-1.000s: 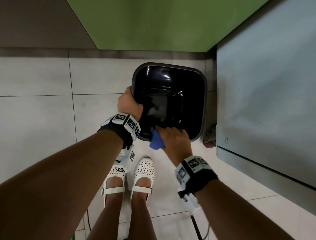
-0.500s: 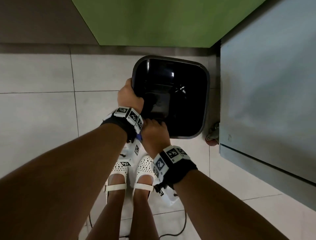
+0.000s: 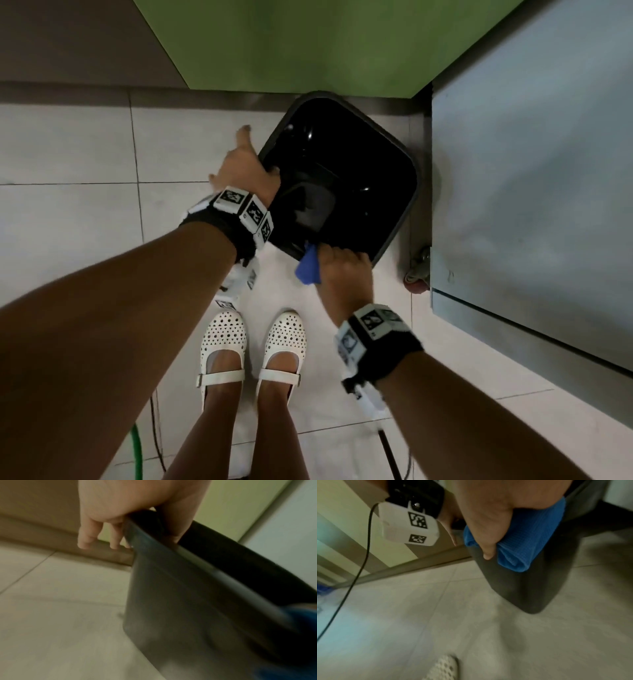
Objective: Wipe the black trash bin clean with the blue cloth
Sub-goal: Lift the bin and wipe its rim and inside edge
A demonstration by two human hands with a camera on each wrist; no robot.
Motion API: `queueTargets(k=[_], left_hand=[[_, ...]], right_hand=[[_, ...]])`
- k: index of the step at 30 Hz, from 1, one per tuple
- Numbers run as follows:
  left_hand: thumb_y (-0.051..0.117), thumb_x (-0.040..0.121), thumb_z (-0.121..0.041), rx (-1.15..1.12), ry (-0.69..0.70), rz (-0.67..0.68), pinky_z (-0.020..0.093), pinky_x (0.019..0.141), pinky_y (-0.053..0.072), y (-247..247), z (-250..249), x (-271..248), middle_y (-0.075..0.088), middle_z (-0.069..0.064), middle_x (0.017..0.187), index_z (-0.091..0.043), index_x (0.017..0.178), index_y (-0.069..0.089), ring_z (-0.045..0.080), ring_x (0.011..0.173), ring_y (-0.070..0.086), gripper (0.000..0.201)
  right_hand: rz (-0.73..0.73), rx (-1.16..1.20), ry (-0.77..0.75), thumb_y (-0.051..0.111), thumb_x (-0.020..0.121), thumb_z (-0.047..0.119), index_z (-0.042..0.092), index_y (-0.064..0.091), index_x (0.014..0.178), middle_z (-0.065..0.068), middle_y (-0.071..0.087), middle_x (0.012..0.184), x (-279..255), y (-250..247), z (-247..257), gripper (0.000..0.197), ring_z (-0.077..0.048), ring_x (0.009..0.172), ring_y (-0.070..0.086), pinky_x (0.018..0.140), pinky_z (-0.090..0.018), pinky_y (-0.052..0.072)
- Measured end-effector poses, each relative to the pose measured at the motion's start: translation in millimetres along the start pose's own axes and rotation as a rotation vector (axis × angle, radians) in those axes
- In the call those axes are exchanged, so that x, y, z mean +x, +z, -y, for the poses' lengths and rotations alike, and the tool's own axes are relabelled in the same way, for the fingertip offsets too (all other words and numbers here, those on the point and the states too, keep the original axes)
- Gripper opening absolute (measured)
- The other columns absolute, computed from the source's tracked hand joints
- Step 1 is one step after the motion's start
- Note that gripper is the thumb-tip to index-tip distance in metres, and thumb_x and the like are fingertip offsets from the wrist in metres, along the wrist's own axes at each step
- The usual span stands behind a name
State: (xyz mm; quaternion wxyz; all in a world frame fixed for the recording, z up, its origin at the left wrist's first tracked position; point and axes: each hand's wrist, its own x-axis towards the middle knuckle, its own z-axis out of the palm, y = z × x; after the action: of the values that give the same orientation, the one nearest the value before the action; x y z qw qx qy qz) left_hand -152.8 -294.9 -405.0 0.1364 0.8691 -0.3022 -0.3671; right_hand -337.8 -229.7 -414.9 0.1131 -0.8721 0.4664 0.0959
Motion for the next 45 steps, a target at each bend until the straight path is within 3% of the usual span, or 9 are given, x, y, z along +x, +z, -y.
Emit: queueTargets(k=[5, 8, 11, 22, 27, 30, 35, 40, 45], left_hand=[[0.049, 0.085, -0.008, -0.39, -0.323, -0.23, 0.029, 0.093, 0.041, 10, 20, -27, 0.06, 0.015, 0.122, -0.011, 0.142, 0.023, 0.031, 0.116, 0.055, 0.063], [0.047, 0.082, -0.003, -0.488, -0.266, -0.289, 0.019, 0.081, 0.042, 15, 21, -25, 0.062, 0.014, 0.12, -0.011, 0.133, 0.039, 0.026, 0.11, 0.058, 0.052], [0.045, 0.08, 0.0, -0.493, -0.21, -0.312, 0.013, 0.069, 0.039, 14, 18, -22, 0.065, 0.013, 0.11, -0.006, 0.118, 0.048, 0.025, 0.1, 0.061, 0.039], [0.041, 0.075, 0.005, -0.382, -0.161, -0.303, 0.024, 0.066, 0.038, 10, 21, -17, 0.062, 0.016, 0.089, -0.001, 0.104, 0.05, 0.028, 0.081, 0.056, 0.031], [0.038, 0.075, 0.005, -0.483, -0.228, -0.338, 0.017, 0.058, 0.036, 18, 17, -17, 0.05, -0.002, 0.068, -0.015, 0.085, 0.042, 0.02, 0.071, 0.05, 0.022], [0.038, 0.076, 0.005, -0.503, -0.221, -0.371, 0.02, 0.061, 0.04, 18, 18, -17, 0.056, 0.005, 0.077, -0.014, 0.086, 0.045, 0.02, 0.072, 0.051, 0.022], [0.041, 0.074, 0.004, -0.427, -0.129, -0.351, 0.026, 0.067, 0.042, 12, 22, -16, 0.065, 0.021, 0.096, 0.001, 0.104, 0.052, 0.032, 0.087, 0.061, 0.032], [0.044, 0.076, 0.001, -0.316, -0.058, -0.242, 0.02, 0.062, 0.032, 6, 8, -11, 0.065, 0.02, 0.1, -0.001, 0.105, 0.051, 0.029, 0.088, 0.059, 0.03], [0.045, 0.078, -0.003, -0.187, 0.105, -0.137, 0.04, 0.079, 0.048, -1, -7, 4, 0.065, 0.023, 0.103, -0.001, 0.113, 0.046, 0.039, 0.097, 0.06, 0.035]], right_hand=[[0.093, 0.201, 0.213, 0.076, 0.057, 0.016, 0.007, 0.065, 0.096, -0.008, 0.069, 0.073, 22, -10, 63, 0.042, -0.027, 0.064, 0.066, 0.061, -0.03, 0.049], [0.017, 0.16, 0.197, 0.083, 0.049, 0.033, 0.011, 0.066, 0.11, -0.001, 0.068, 0.069, 23, -7, 67, 0.067, -0.02, 0.056, 0.064, 0.054, -0.026, 0.049], [-0.054, 0.167, 0.118, 0.086, 0.051, 0.028, 0.013, 0.06, 0.121, -0.003, 0.067, 0.069, 17, 0, 62, 0.077, -0.019, 0.055, 0.062, 0.053, -0.028, 0.052], [-0.131, -0.023, -0.371, 0.078, 0.057, 0.03, 0.023, 0.068, 0.102, 0.004, 0.066, 0.075, 8, -1, -19, 0.047, -0.023, 0.072, 0.062, 0.074, -0.032, 0.034], [0.008, -0.124, -0.108, 0.082, 0.05, 0.026, 0.025, 0.068, 0.077, 0.005, 0.064, 0.069, 6, -11, 2, 0.031, -0.023, 0.074, 0.061, 0.087, -0.039, 0.042], [0.106, -0.069, 0.009, 0.081, 0.046, 0.029, 0.025, 0.067, 0.074, 0.005, 0.064, 0.064, 4, -16, 42, 0.031, -0.02, 0.065, 0.061, 0.081, -0.04, 0.049], [-0.065, 0.015, -0.141, 0.076, 0.059, 0.023, 0.028, 0.067, 0.098, 0.007, 0.065, 0.07, 1, -7, 31, 0.04, -0.02, 0.065, 0.061, 0.073, -0.037, 0.046], [-0.087, -0.153, -0.305, 0.079, 0.054, 0.029, 0.028, 0.069, 0.088, 0.006, 0.061, 0.068, 11, -9, -48, 0.036, -0.022, 0.068, 0.06, 0.074, -0.034, 0.042], [0.005, -0.174, -0.217, 0.083, 0.048, 0.022, 0.021, 0.069, 0.078, 0.001, 0.062, 0.06, 16, -19, -80, 0.033, -0.024, 0.056, 0.06, 0.07, -0.031, 0.05]])
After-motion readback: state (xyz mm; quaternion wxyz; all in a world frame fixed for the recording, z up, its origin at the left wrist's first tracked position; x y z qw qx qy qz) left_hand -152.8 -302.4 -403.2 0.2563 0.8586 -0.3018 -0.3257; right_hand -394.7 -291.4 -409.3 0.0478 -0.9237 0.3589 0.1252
